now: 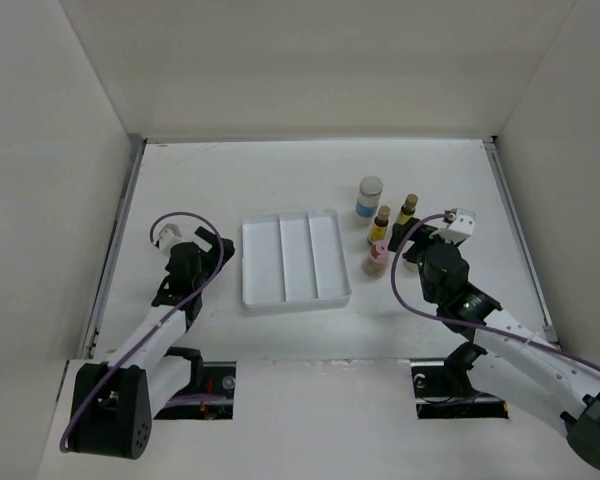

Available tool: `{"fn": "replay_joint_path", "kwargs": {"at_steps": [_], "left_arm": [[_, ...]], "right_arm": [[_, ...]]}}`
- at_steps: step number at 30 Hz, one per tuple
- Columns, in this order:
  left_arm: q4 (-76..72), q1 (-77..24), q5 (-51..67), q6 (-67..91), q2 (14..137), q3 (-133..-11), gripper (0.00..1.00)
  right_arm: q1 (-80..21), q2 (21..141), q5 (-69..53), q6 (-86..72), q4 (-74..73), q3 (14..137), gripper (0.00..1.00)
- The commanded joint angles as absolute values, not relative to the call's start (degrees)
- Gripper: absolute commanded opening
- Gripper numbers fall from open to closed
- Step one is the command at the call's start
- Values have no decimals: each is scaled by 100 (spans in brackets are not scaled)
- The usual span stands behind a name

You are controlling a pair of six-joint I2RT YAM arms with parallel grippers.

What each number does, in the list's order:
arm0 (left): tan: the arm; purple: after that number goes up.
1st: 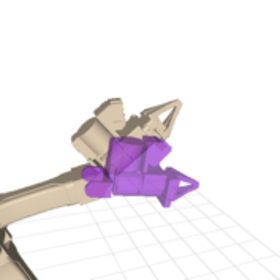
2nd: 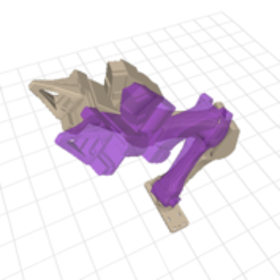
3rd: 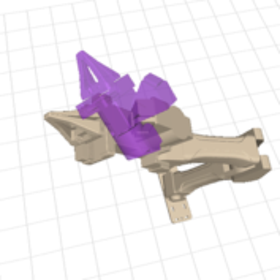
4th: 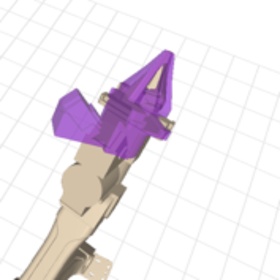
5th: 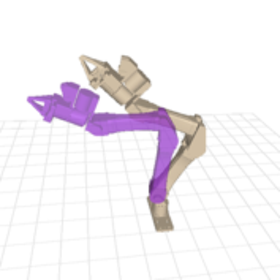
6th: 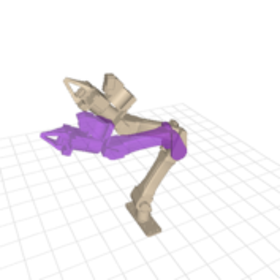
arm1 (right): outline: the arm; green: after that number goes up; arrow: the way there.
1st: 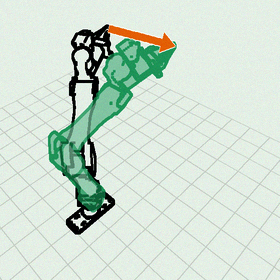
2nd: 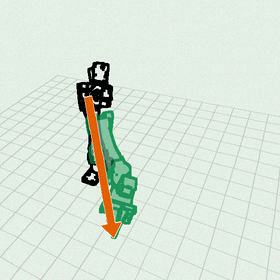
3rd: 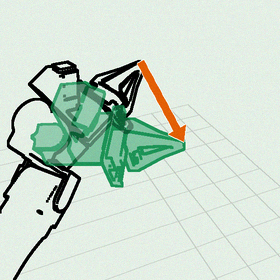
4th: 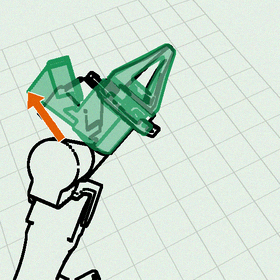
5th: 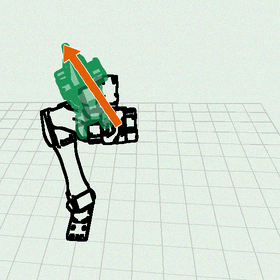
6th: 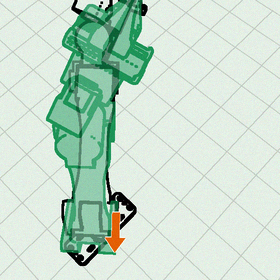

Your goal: Organize the condiment bottles

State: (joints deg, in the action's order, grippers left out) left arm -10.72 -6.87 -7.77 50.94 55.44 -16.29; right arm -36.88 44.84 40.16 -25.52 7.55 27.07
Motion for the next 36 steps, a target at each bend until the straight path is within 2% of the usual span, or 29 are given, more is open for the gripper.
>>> {"fn": "replay_joint_path", "kwargs": {"at_steps": [1,4,8,10,13,14,16,20,24,28,36], "left_arm": [[-1186,-725,-914,4966,5397,-1820,100],[-1265,-716,-914,5010,5388,-1740,100],[-1309,-734,-923,4992,5423,-1741,100],[-1380,-742,-914,5018,5432,-1714,100],[-1318,-743,-870,4966,5432,-1767,100],[-1353,-743,-896,4957,5397,-1723,100],[-1389,-751,-914,4992,5379,-1679,100],[-1397,-751,-888,4966,5440,-1723,100],[-1503,-760,-862,5027,5554,-1687,100],[-1573,-769,-896,5027,5511,-1609,100],[-1617,-690,-826,5027,5493,-1591,100]], "right_arm": [[-3766,4526,3657,-2347,914,3032,89],[-3766,4684,3437,-2320,932,3163,73],[-3766,5044,3139,-2241,915,3427,37],[-3766,5263,2989,-2189,792,3620,30],[-3617,5606,2883,-2066,694,3884,37],[-3564,5677,2883,-2022,703,3928,42],[-3441,5879,2769,-1995,712,4042,61],[-3195,6336,2356,-2004,729,4262,72],[-3028,6907,2241,-2030,782,4482,72],[-3001,7373,2338,-1872,888,4737,68],[-2993,8103,2662,-1784,923,5089,54]]}}
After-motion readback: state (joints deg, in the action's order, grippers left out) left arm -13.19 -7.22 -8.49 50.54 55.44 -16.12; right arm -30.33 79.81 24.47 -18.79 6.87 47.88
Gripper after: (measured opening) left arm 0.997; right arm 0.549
